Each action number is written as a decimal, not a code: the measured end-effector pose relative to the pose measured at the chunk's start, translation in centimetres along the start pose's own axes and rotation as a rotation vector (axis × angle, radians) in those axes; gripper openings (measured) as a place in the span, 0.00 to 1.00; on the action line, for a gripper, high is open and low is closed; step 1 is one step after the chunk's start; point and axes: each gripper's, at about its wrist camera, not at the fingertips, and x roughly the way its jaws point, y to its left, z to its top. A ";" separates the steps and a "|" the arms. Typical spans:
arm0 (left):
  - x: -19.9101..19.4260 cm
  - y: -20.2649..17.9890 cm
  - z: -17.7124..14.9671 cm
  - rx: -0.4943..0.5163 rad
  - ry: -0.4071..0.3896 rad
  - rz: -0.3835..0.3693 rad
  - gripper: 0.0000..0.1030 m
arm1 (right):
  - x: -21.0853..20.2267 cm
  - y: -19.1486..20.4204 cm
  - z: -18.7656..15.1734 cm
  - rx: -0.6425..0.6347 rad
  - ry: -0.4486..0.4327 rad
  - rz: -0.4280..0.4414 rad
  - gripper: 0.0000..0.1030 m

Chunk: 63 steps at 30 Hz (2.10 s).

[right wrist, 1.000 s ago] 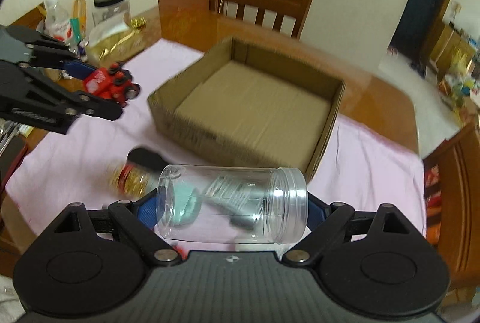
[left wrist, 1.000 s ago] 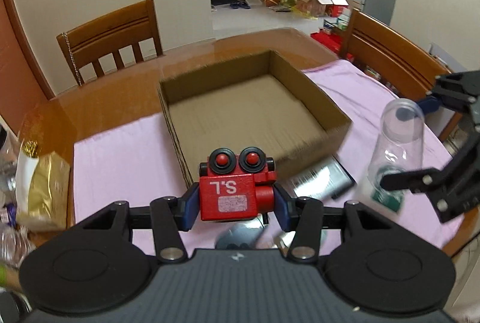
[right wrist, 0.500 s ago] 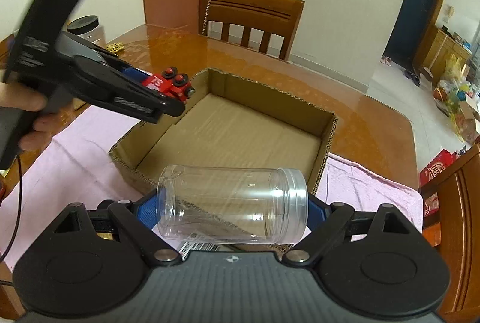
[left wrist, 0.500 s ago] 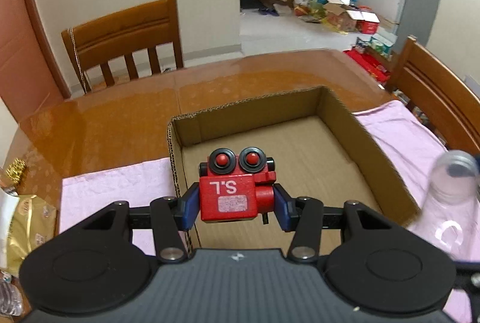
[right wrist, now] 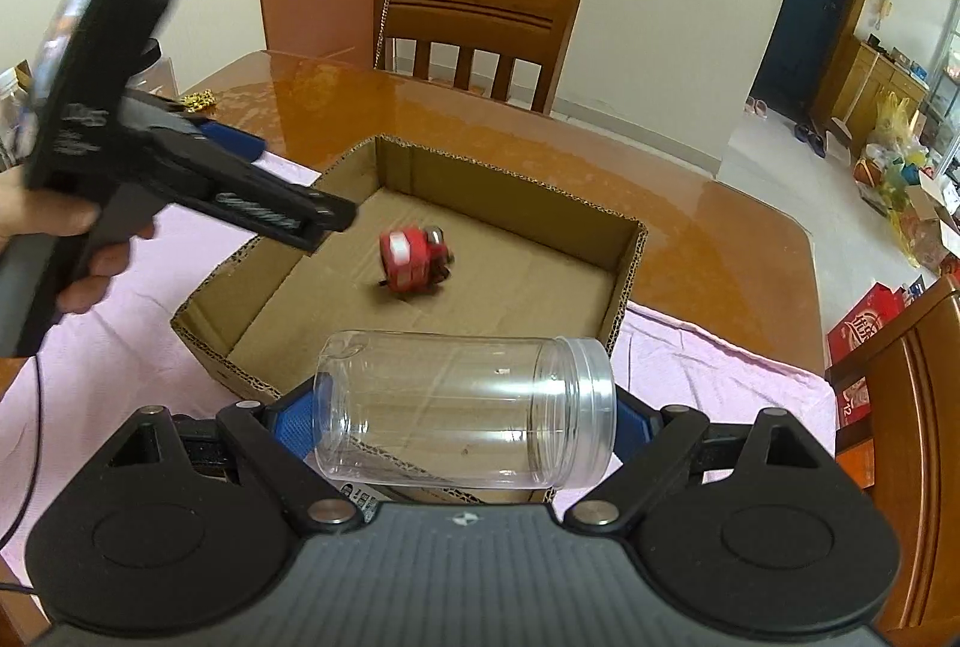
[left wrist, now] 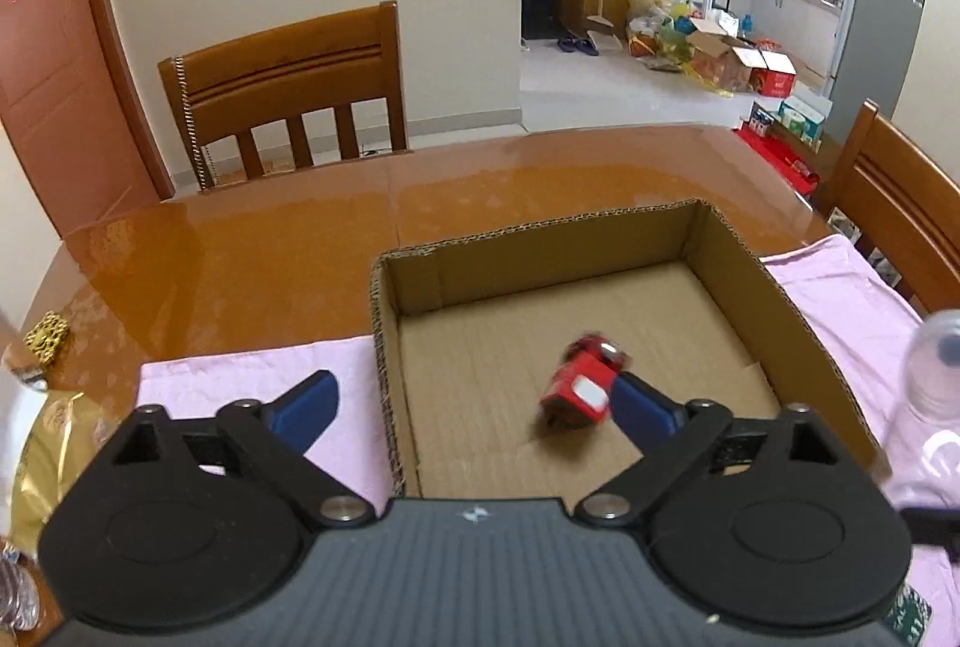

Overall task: Organize rigid objects
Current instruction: 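Drop the red toy robot into the box with left tool while right drops jar, then return both tools to the table toward the grey cat and navy cube toy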

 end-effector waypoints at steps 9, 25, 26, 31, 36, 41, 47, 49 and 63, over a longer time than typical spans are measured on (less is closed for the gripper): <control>-4.8 1.8 -3.1 -0.050 -0.046 0.021 0.99 | 1.6 0.1 1.4 -0.008 0.014 0.011 0.91; -8.0 4.7 -8.5 -0.170 -0.046 0.119 0.99 | 10.3 -2.2 7.6 0.045 0.056 -0.024 0.91; -8.1 4.8 -8.8 -0.173 -0.046 0.128 0.99 | 10.8 -2.4 8.0 0.056 0.051 -0.038 0.91; -8.2 5.3 -9.6 -0.191 -0.039 0.143 0.99 | 11.7 -2.2 8.8 0.046 0.040 -0.072 1.00; -8.5 4.7 -10.4 -0.172 -0.042 0.145 0.99 | 10.8 -2.0 8.3 0.048 0.038 -0.064 1.00; -8.9 3.5 -11.2 -0.150 -0.049 0.143 0.99 | 8.8 -1.6 6.9 0.065 0.022 -0.063 1.00; -9.7 1.9 -12.5 -0.127 -0.053 0.146 0.99 | 5.0 -0.7 3.6 0.108 -0.019 -0.061 1.00; -9.9 1.7 -13.0 -0.126 -0.049 0.142 0.99 | 3.9 -0.1 2.0 0.099 -0.028 -0.070 1.00; -10.5 -2.2 -17.2 -0.046 0.062 -0.009 0.99 | 1.3 4.2 -9.1 0.060 0.043 -0.071 1.00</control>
